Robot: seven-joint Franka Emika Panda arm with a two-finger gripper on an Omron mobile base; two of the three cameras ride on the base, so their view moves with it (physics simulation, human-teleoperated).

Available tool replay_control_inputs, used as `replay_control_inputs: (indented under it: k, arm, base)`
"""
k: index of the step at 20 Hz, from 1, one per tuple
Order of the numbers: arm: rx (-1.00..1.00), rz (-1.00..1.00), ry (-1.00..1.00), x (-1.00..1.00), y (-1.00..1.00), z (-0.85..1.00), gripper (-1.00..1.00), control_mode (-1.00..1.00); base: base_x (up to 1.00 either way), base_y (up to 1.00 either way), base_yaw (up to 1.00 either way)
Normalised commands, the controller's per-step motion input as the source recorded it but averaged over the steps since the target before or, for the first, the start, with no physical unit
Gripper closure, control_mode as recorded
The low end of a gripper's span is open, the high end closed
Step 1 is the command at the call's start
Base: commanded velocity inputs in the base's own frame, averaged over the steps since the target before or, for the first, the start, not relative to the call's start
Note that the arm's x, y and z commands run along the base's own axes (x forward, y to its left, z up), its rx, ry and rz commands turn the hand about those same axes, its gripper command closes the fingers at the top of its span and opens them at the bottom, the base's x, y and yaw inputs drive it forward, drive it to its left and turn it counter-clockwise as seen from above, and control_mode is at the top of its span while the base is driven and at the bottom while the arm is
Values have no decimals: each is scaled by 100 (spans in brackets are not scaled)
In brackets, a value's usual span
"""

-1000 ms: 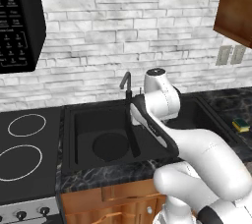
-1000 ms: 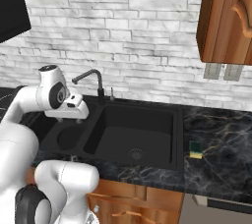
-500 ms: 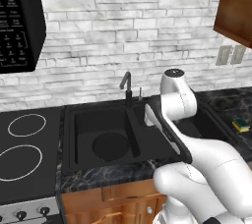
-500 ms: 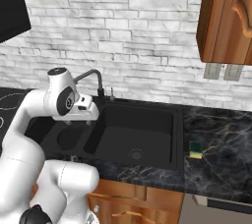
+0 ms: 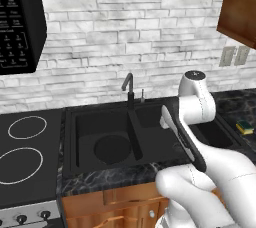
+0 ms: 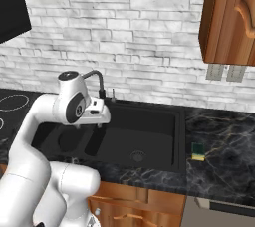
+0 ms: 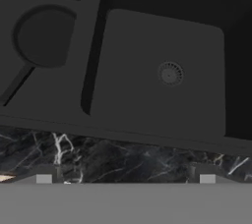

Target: Pick the pan and sponge and place them into the sink. Then turn on the water.

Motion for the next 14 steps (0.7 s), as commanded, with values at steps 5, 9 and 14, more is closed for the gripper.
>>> replay_control_inputs:
  k: [5, 9, 14]
  arm:
    - [2, 5, 0, -2, -41, 5, -100, -100]
    - [3, 5, 0, 0, -40, 7, -100, -100]
    - [3, 3, 1, 1, -42, 5, -100, -100]
  base:
    - [0, 0, 0]
    - [0, 0, 0]
    - [0, 0, 0]
